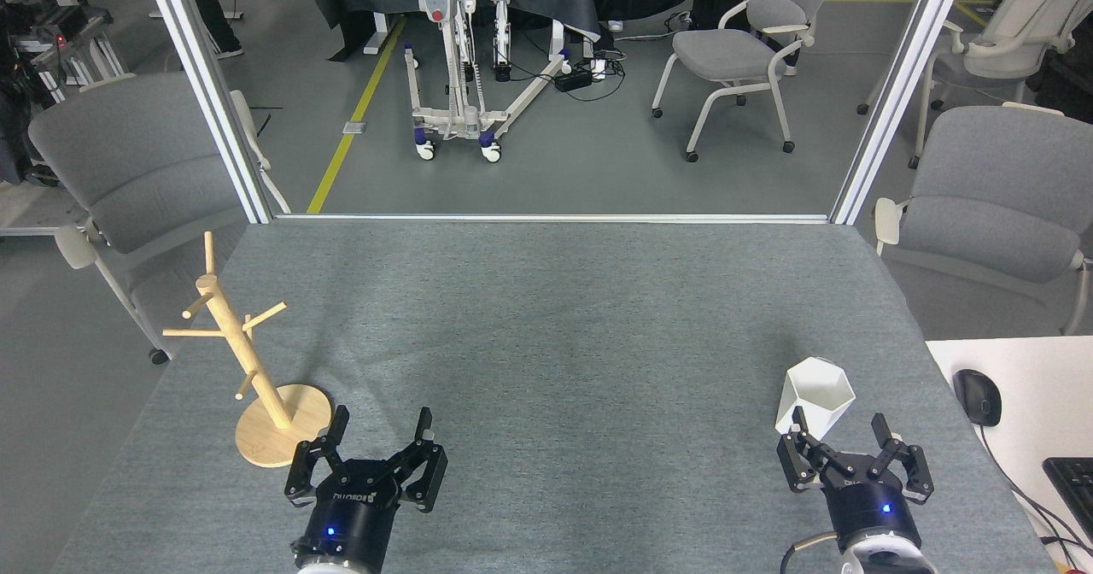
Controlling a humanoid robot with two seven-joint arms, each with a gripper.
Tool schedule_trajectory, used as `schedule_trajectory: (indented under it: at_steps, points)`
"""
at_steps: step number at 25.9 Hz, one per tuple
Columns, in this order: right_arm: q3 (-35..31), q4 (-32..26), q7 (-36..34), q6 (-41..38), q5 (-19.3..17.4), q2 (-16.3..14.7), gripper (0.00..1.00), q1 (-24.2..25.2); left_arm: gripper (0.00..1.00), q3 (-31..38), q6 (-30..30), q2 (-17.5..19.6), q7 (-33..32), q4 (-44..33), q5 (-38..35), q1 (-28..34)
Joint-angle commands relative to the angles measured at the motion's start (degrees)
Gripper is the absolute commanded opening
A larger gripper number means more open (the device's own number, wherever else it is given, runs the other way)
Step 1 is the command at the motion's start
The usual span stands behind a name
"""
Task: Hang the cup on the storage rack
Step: 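Move the right gripper to the white hexagonal cup and close on it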
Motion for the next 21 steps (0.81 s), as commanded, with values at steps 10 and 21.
schedule_trajectory:
  at_steps: [10, 21]
  points:
    - [-0.2, 6.4, 0.1, -0.8, 0.2, -2.8, 1.00, -2.2, 1.00, 0.0, 0.1, -0.1, -0.1, 0.3, 0.0, -0.2]
    - [0.4, 12.2, 0.1, -2.3, 0.3, -3.1, 1.00, -6.3, 1.00, 0.0, 0.1, -0.2, -0.1, 1.0, 0.1, -0.4]
